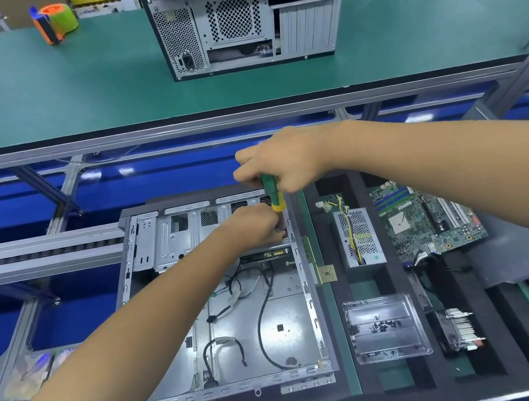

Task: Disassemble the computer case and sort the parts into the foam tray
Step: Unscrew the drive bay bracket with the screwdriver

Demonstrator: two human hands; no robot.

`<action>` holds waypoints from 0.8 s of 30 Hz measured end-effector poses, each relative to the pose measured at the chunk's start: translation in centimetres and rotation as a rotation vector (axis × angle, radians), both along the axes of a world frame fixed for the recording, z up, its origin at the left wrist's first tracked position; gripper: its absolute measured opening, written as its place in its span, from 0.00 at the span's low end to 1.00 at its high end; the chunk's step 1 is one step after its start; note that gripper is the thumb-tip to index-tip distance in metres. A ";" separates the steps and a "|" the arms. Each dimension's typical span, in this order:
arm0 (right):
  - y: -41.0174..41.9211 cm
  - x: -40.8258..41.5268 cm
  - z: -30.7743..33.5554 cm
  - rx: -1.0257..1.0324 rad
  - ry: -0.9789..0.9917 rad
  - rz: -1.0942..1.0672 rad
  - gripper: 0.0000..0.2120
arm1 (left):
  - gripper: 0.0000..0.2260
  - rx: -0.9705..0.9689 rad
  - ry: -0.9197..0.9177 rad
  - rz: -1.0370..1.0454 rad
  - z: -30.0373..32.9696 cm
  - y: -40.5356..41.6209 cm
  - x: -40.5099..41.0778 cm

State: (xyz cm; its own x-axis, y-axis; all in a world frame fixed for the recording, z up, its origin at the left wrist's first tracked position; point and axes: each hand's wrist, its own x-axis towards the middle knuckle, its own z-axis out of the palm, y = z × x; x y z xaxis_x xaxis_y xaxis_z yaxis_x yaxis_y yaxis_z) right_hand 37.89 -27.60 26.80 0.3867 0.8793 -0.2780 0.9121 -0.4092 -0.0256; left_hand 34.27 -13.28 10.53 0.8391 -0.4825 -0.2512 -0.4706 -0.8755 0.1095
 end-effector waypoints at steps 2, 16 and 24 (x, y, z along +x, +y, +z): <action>0.0 0.1 0.2 -0.015 0.012 -0.017 0.16 | 0.11 0.066 -0.031 -0.031 0.0 -0.5 0.0; -1.8 1.2 -0.5 0.001 0.030 -0.101 0.12 | 0.08 0.075 -0.069 0.161 -1.1 -2.1 -2.3; -2.0 1.4 -0.8 0.026 0.042 -0.112 0.11 | 0.06 0.218 -0.170 -0.024 -1.6 -1.0 -1.7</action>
State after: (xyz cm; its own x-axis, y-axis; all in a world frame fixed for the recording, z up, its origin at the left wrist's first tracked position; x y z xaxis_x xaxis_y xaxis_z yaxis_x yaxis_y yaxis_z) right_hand 39.27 -29.56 26.04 0.4711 0.8386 -0.2734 0.8589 -0.5068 -0.0744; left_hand 32.54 -14.32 8.98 0.8670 -0.4530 -0.2078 -0.4873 -0.8580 -0.1623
